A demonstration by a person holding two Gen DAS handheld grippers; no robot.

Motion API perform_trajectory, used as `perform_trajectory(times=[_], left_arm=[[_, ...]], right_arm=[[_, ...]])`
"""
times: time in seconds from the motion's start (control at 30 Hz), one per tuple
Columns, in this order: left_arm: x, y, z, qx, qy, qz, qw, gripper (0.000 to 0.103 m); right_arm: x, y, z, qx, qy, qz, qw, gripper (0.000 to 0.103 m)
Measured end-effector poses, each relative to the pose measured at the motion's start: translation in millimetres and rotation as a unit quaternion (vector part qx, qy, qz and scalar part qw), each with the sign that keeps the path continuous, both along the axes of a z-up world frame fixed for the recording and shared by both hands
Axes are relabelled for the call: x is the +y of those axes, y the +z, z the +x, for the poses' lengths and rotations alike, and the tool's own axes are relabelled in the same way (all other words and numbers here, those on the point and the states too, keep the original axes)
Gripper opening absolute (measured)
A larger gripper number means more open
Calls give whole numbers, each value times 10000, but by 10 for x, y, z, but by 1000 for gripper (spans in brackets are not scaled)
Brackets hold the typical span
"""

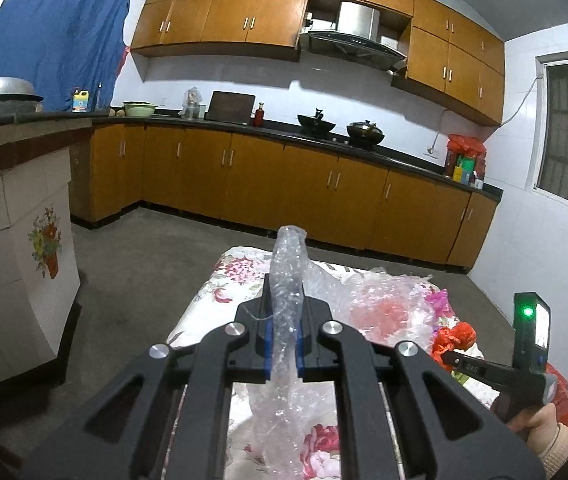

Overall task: Collect trash
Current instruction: 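Grasp bubble wrap with the left tool while the right tool grasps a red bag, then carry bubble wrap and red bag over the basket and open both tools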

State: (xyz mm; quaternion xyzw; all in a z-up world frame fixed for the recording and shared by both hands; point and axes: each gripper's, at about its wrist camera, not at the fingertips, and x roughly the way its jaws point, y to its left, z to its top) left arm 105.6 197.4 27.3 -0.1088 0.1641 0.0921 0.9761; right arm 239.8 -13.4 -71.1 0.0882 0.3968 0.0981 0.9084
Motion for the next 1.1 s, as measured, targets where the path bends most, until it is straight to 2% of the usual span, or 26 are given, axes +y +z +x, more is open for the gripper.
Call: perform_trajectory(times=[0.37,0.6,0.77,0.93,1.1], left_arm=[[-450,157,3,-132,-642,-62,9978,8],[-703,200,57,-114,-957,-181,9952,7],[-828,217,98,-104,-1106,-339,9932,7],[-1107,224,157,-108,-1432,-370,9890,7],[-1520,181,197,-66,-1885,-405,9812,7]], right_arm=[[-620,294,-527,-399,-252,40,9989,2],[-799,263,-662,-391,-312,42,9987,2],[-983,418,-863,-647,-375,-44,9972,2],[-1276,589,-1092,-870,-588,-102,9944,2],[-1657,684,-1303,-970,-924,-137,9909,2]])
